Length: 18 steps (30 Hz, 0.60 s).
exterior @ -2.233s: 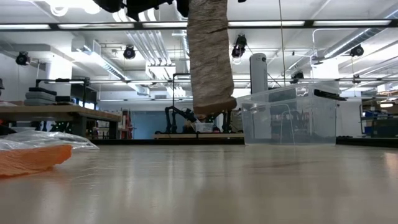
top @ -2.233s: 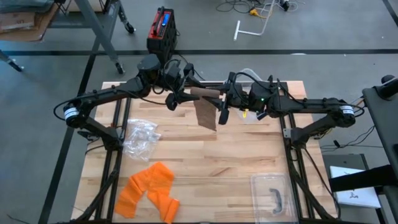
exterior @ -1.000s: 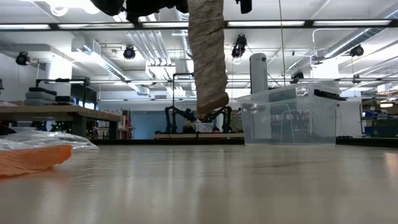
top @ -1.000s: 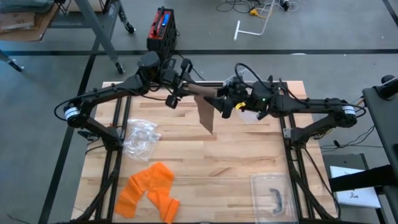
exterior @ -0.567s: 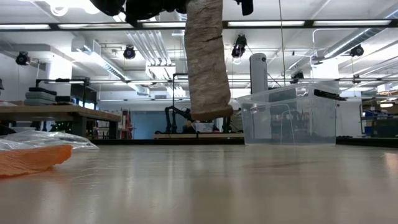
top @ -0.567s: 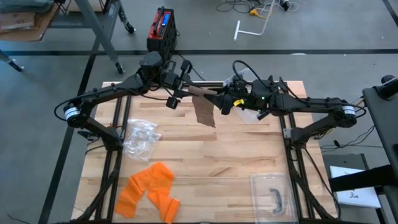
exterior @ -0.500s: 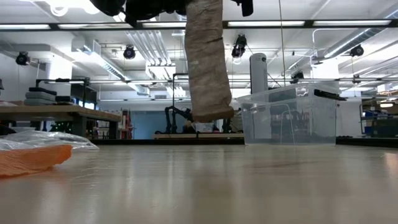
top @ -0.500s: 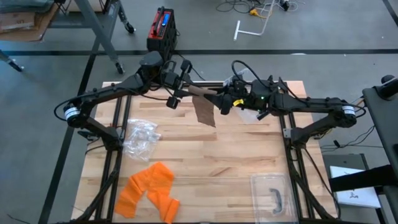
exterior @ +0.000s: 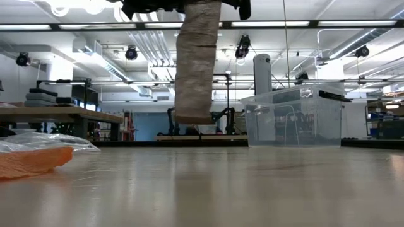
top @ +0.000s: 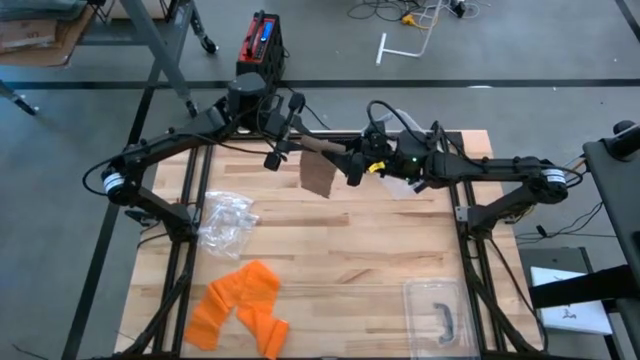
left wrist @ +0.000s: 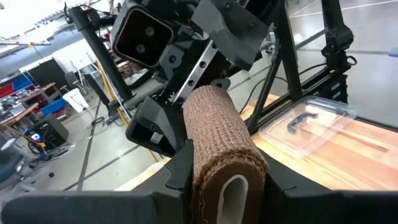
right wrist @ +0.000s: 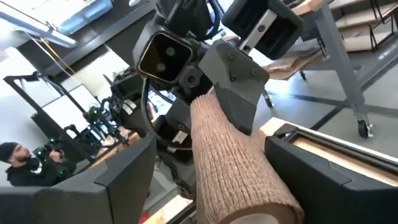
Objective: Roll bandage
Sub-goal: Roll the brown bandage
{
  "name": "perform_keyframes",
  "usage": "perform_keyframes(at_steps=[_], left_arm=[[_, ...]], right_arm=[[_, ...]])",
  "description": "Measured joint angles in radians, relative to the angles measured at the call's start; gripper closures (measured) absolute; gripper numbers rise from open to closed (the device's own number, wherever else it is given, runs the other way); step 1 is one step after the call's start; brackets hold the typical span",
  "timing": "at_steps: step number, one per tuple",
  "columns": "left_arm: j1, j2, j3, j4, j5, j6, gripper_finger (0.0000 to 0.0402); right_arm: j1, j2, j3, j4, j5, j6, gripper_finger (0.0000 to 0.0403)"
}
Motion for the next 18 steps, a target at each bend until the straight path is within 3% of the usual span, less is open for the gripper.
perform_keyframes(at_steps=[18], left_arm=[[-0.001, -0.014, 0.012, -0.001, -0.001, -0.023, 0.0309]], right_arm=[[0.001, -0.049, 0.000, 0.015, -0.024, -0.106, 0.0105]])
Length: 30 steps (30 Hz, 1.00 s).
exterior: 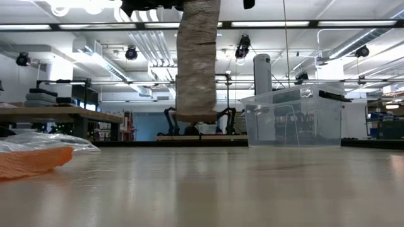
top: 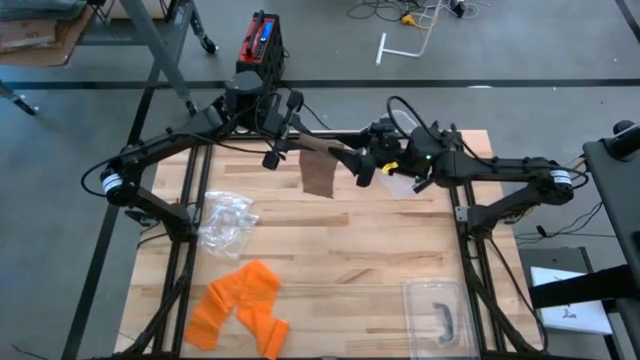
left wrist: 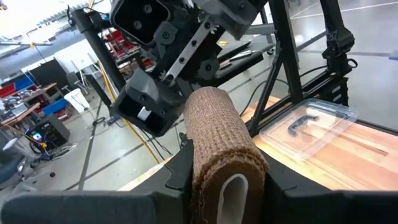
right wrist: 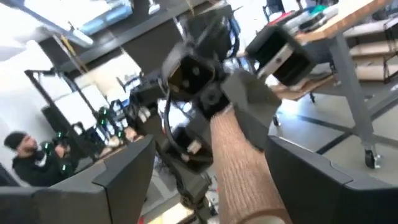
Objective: Roll bandage
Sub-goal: Roll the brown bandage
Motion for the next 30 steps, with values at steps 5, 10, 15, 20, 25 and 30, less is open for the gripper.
perform_keyframes(at_steps=[5, 10, 15, 20, 25, 30], left_arm=[[0.000, 0.000, 0.000, -0.004, 0.008, -0.025, 0.0310], [0.000, 0.000, -0.001, 0.007, 0.011, -0.048, 0.0311], [-0.004, 0.000, -0.002, 0.018, 0.012, -0.051, 0.0309], [-0.006, -0.001, -0.001, 0.050, 0.022, -0.074, 0.0311], [-0.007, -0.001, -0.001, 0.050, 0.023, -0.082, 0.0309], [-0.007, -0.001, -0.001, 0.072, 0.022, -0.085, 0.0312]], right_arm=[[-0.001, 0.018, 0.000, -0.004, -0.031, 0.010, 0.0113], [-0.001, 0.022, 0.000, -0.009, -0.030, -0.001, 0.0121], [-0.001, 0.012, 0.000, -0.042, -0.005, -0.035, 0.0116], [-0.001, 0.014, 0.000, -0.061, -0.003, -0.038, 0.0113], [-0.001, 0.015, 0.000, -0.054, 0.018, -0.039, 0.0123], [-0.001, 0.027, 0.000, -0.030, 0.019, 0.016, 0.0129]])
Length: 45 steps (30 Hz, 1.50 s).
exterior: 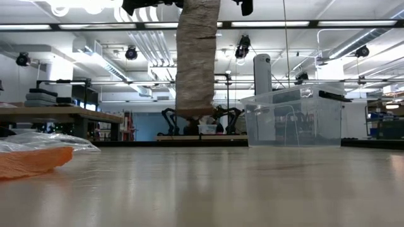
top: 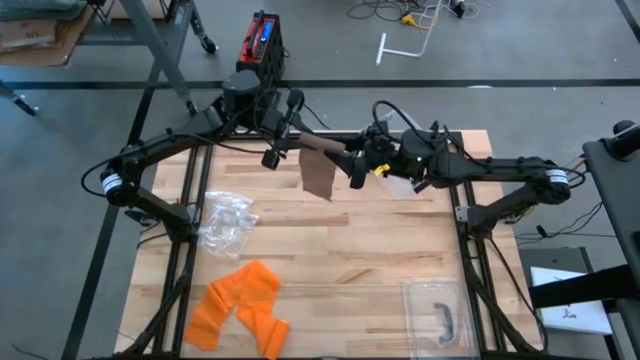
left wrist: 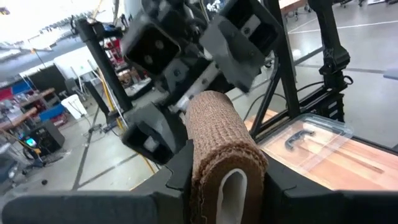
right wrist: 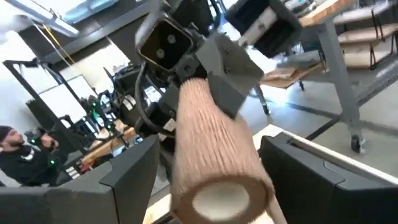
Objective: Roll bandage
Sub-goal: Roll the brown bandage
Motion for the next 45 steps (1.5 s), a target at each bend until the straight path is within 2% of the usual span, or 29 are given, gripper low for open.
perform_keyframes(at_steps=[8, 12, 27, 31, 36, 40, 45], left_arm=[[0.000, 0.000, 0.000, 0.025, -0.001, -0.007, 0.0309], [0.000, 0.003, 0.000, 0.024, -0.040, -0.007, 0.0308], [-0.001, 0.011, 0.000, 0.047, -0.044, -0.007, 0.0308], [0.000, 0.011, 0.000, 0.047, -0.045, -0.080, 0.0304], [0.006, 0.010, 0.000, 0.046, -0.032, -0.264, 0.0267], [0.008, 0.010, 0.000, 0.040, -0.024, -0.412, 0.0213], [0.009, 0.008, 0.000, 0.047, 0.047, -0.580, 0.0141]], right_arm=[[0.000, 0.000, 0.000, 0.023, 0.001, 0.028, 0.0131], [0.000, 0.002, 0.000, 0.023, 0.007, 0.059, 0.0143], [-0.001, 0.004, 0.000, 0.021, 0.010, 0.103, 0.0221], [-0.001, 0.004, 0.000, 0.022, 0.009, 0.074, 0.0245], [0.000, 0.003, 0.000, 0.024, 0.018, -0.050, 0.0258], [0.000, 0.003, 0.002, 0.027, 0.018, -0.150, 0.0256], [0.002, 0.004, 0.002, 0.021, 0.014, -0.253, 0.0263]])
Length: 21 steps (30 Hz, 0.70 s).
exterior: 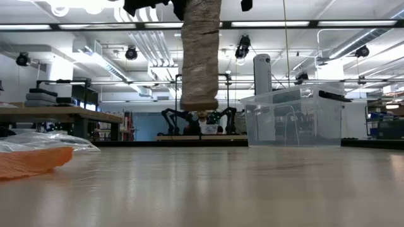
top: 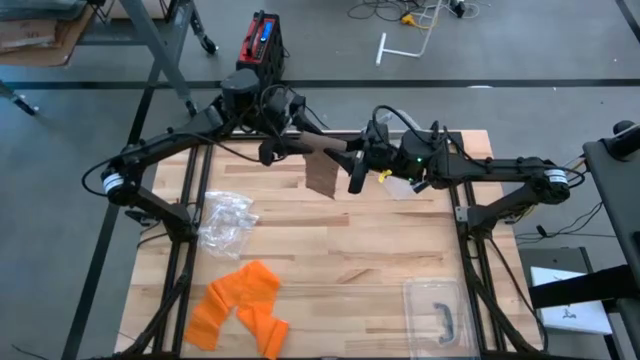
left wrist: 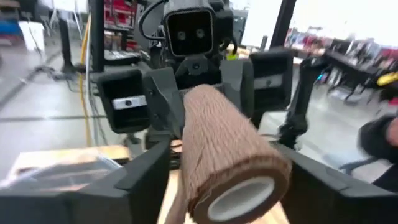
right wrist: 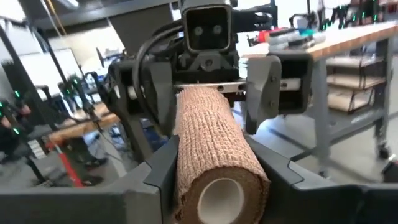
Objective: Roll bandage
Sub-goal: Roll the brown bandage
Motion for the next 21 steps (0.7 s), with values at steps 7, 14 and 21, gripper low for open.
perform_keyframes(at_steps=[7, 14, 21], left_arm=[[0.002, -0.001, 0.000, 0.000, -0.031, -0.122, 0.0088], [0.004, 0.021, 0.000, 0.064, -0.048, -0.215, 0.0117], [0.006, 0.023, 0.000, 0.068, -0.044, -0.184, 0.0181]], right_arm=[[-0.001, 0.000, 0.000, 0.001, 0.034, -0.099, 0.0268], [0.002, 0.000, 0.000, 0.000, 0.038, -0.139, 0.0273], [0.002, 0.000, 0.000, -0.015, 0.043, -0.132, 0.0276]])
